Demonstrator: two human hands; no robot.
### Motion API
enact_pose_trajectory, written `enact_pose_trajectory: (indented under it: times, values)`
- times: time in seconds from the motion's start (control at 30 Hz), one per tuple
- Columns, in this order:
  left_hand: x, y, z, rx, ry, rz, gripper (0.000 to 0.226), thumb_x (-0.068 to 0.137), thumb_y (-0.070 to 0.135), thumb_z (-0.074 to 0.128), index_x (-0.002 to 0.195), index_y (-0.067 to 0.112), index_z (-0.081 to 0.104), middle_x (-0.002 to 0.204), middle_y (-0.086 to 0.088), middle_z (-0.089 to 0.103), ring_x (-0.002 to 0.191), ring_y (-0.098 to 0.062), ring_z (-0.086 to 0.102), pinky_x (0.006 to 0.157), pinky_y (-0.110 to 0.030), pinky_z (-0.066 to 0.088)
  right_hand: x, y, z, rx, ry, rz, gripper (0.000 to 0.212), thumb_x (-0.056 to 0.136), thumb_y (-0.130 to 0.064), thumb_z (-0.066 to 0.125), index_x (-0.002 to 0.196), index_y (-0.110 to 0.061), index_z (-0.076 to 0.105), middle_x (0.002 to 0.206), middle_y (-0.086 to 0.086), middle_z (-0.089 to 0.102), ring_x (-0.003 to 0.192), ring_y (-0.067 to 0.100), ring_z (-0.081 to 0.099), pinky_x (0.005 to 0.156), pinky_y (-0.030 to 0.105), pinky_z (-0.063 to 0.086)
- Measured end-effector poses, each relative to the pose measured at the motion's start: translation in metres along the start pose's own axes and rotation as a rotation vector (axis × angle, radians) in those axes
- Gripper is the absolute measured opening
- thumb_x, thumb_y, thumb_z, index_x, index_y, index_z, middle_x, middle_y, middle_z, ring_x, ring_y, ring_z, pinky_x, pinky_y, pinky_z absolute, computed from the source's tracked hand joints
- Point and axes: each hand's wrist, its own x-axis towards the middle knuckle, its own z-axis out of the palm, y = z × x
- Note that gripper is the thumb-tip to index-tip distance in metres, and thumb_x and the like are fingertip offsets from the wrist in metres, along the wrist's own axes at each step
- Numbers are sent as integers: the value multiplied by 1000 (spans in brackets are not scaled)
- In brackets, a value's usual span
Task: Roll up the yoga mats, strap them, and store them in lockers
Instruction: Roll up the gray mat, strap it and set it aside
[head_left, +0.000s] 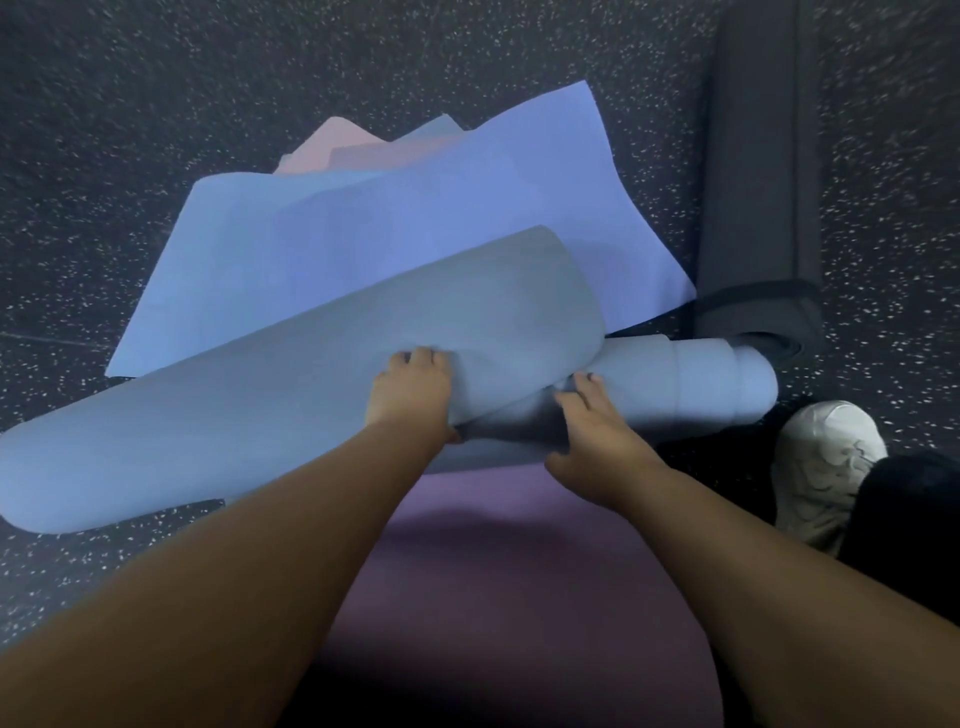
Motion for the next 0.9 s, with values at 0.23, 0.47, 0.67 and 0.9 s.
enact_pose_trajectory:
  times: [0.23, 0.47, 0.67, 0.9]
  values:
    - [-9, -4, -15, 2, 52, 79, 32, 91, 13, 47, 123, 9, 49, 126, -16, 56, 112, -34, 55, 88, -37, 42, 4, 3, -18, 235, 51, 59, 40, 90, -10, 47, 129, -9, 51, 146, -1, 26, 104, 19, 54, 78, 21, 43]
    - [-28, -13, -6, 77, 67, 90, 26, 92, 23, 48, 117, 17, 53, 121, -7, 57, 107, -30, 57, 81, -34, 44, -3, 13, -19, 688, 110, 131, 32, 89, -9, 48, 114, -22, 34, 92, -5, 50, 77, 7, 49, 65, 22, 36]
    - [-55, -20, 12, 186, -1, 239, 23, 86, 26, 49, 108, 20, 57, 120, 1, 54, 114, -24, 51, 87, -31, 41, 3, 16, -14, 785, 88, 112, 63, 84, -4, 48, 137, -28, 27, 125, -10, 50, 110, 14, 53, 98, 34, 44]
    - [-66, -7, 38, 389, -278, 406, 37, 84, 18, 46, 120, 19, 55, 124, 0, 50, 121, -21, 48, 111, -67, -4, 4, 19, -8, 816, 79, 52, 72, 84, 3, 47, 142, -32, 23, 117, -18, 41, 109, 1, 41, 92, 24, 39]
